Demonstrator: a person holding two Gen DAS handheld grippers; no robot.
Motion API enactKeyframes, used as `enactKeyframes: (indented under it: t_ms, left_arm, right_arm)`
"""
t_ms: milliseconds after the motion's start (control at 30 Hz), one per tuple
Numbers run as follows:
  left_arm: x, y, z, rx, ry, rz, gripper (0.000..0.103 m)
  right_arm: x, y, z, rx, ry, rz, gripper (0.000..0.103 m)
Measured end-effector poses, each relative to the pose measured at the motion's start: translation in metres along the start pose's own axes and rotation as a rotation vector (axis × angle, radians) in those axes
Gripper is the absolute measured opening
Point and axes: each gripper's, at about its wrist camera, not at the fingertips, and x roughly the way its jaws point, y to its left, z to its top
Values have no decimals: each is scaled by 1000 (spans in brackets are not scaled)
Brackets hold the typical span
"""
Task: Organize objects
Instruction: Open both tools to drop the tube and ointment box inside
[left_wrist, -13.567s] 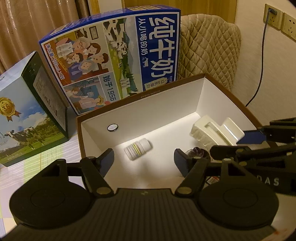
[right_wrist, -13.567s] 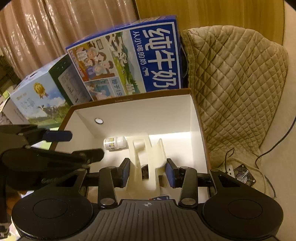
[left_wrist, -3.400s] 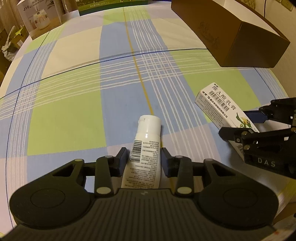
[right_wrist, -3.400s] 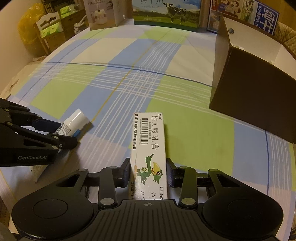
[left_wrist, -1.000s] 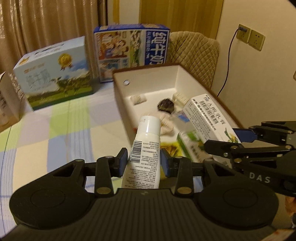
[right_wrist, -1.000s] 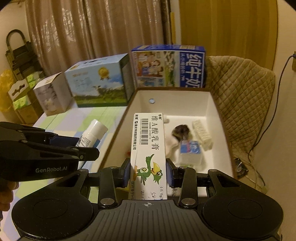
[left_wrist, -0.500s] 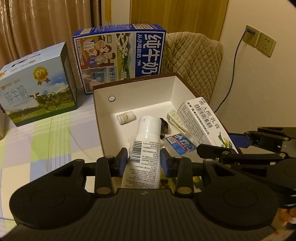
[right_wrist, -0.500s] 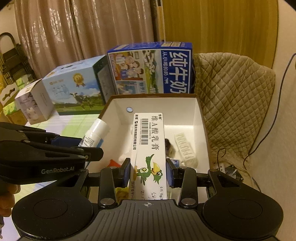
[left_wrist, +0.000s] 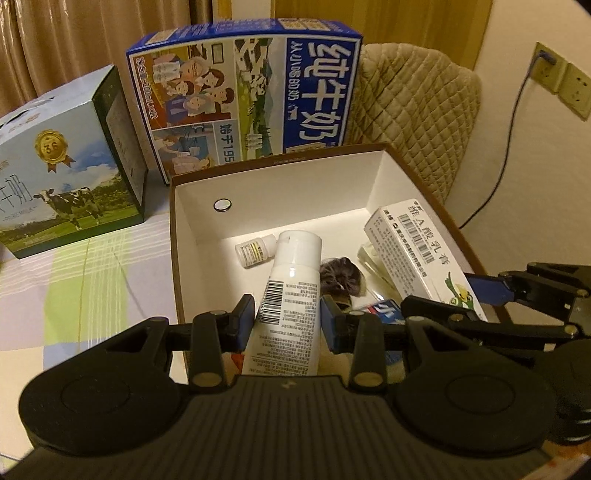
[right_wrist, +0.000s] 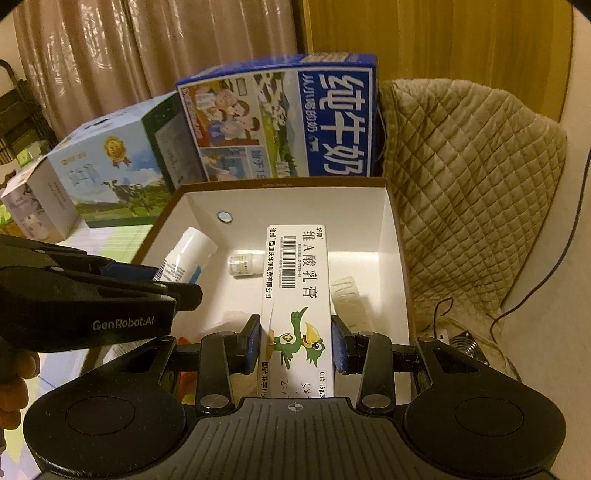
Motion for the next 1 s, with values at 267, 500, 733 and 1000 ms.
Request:
enactKeyframes:
  t_ms: [267,500,733,1000]
  left_arm:
    - [30,7,14,-11,32,24,33]
    - [46,8,22,-4,43,32,33]
    - [49,12,25,-10,27,14,46]
    - [41,16,29,5,4,22,61]
  right_arm:
    - [26,-11,7,21,30,5,35]
    - [38,-16,11,39,41,6,35]
    - [41,-19,12,54,42,-1,36]
    - [44,-17,12,49,50,2,36]
